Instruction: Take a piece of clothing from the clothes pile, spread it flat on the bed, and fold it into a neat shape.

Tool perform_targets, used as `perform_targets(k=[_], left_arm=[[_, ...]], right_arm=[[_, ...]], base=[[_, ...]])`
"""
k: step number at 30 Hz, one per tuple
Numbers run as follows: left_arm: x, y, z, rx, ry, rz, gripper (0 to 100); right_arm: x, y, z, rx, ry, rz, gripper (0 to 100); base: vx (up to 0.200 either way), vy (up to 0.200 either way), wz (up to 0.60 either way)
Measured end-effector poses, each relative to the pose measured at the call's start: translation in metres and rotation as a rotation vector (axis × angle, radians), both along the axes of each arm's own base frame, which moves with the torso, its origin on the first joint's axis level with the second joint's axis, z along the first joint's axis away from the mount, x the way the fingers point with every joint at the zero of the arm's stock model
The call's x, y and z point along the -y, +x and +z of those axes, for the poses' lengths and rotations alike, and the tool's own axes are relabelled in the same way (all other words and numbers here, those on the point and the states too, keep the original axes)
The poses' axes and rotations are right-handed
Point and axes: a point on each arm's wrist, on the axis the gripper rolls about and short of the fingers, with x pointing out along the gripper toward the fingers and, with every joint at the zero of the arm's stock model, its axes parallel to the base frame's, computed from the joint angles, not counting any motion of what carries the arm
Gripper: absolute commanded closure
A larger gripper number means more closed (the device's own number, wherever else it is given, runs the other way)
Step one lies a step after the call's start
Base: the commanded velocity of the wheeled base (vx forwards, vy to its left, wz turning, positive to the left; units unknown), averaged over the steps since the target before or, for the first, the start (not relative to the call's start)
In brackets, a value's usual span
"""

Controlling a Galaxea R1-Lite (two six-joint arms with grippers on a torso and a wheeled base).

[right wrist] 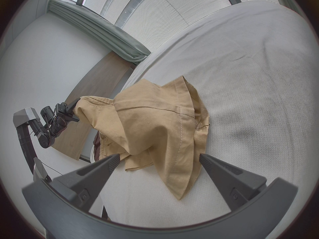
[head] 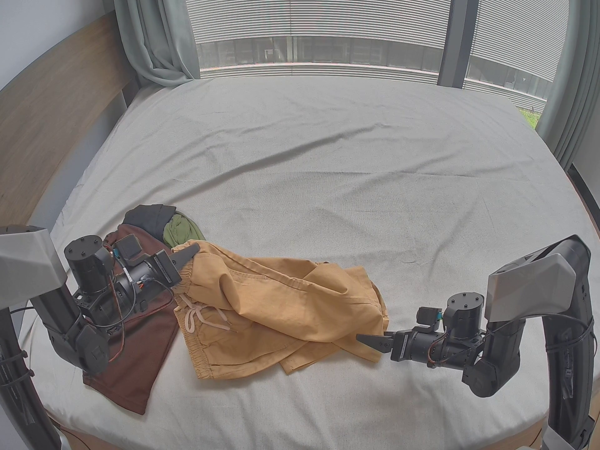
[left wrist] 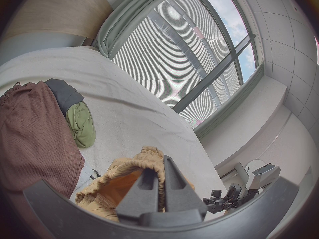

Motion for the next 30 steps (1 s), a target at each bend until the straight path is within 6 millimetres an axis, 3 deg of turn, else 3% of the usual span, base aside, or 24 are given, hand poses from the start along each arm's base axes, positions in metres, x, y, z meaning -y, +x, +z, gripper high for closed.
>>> perform_targets(k=[15, 30], left_arm=[[0.000, 0.000, 0.000, 0.001, 0.000, 0.001, 100], [-0.001, 0.000, 0.001, 0.003, 0.000, 0.002, 100]], right_arm=[[-0.024, 0.004, 0.001, -0.020, 0.079, 0.035, 0], [-0.021, 0.006, 0.049, 0.056, 0.181, 0.009, 0]], base=[[0.000, 0.000, 0.00], [0.000, 0.000, 0.00]])
